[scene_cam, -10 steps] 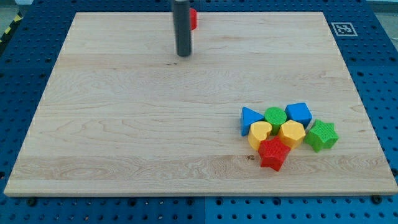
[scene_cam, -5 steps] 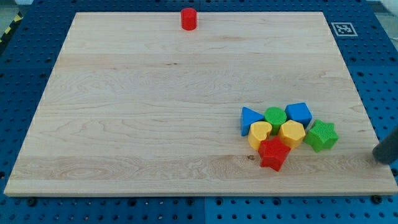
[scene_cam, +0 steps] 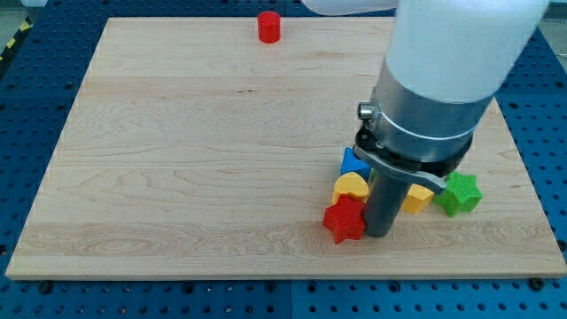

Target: Slide the red star closer to the blue triangle

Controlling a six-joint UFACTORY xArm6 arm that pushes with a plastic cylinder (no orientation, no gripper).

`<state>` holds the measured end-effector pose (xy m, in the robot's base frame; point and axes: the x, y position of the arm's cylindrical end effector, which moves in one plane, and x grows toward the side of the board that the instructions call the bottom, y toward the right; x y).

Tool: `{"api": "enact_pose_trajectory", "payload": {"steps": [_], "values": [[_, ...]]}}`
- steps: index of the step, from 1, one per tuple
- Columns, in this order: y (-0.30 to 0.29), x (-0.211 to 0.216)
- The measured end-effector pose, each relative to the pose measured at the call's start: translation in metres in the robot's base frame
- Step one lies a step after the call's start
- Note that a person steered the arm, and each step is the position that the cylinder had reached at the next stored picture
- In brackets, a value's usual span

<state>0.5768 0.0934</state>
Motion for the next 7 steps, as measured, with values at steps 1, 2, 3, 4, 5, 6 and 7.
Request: {"api": "enact_pose_trajectory", "payload": {"steps": [1, 2, 3, 4, 5, 6, 7], "values": [[0.000, 0.000], [0.000, 0.000], [0.000, 0.000], [-0.012, 0.000], [-0.032, -0.003], [-0.016, 0.000], [-0.015, 0.021]]}}
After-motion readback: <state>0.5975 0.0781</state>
